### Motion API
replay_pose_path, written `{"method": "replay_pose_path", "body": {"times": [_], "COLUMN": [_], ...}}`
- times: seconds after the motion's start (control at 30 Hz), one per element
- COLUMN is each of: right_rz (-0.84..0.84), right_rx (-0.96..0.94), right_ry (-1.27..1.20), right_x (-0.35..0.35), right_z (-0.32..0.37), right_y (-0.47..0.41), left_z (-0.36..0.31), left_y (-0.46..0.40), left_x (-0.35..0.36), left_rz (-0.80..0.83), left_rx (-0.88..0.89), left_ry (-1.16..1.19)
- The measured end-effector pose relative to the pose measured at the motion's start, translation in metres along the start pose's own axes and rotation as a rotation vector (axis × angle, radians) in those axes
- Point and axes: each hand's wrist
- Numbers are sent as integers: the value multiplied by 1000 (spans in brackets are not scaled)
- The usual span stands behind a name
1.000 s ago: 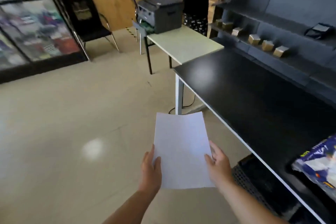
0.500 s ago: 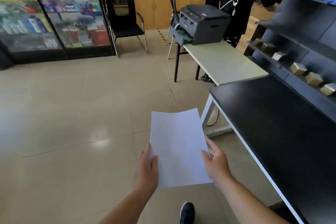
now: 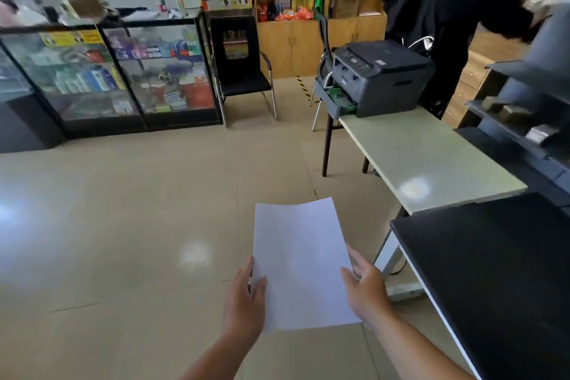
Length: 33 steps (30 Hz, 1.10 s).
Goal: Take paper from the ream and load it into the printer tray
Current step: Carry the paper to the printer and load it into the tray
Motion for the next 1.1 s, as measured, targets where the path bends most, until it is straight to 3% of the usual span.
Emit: {"method": "replay_pose_path", "body": {"times": [0.27, 0.7, 1.1], "right_rz": [37, -58, -38], "right_rx": [-3, 38, 74], "right_ry": [2, -45, -30], "right_x": [25, 122, 166], "right_z": [72, 219, 326], "right_y": [-116, -312, -511], "left_z": [-1, 19, 17], "left_y": [-127, -413, -626], "left_x": [5, -12, 10], "left_rz": [-3, -6, -34], "left_rx": [47, 95, 64], "left_ry": [-60, 53, 5]}}
Point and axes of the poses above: each hand's wrist, its own y-axis away from the middle knuckle, its own x-axis out of the palm, z = x × y, and after that the axes turned 12 degrees about x, right-handed
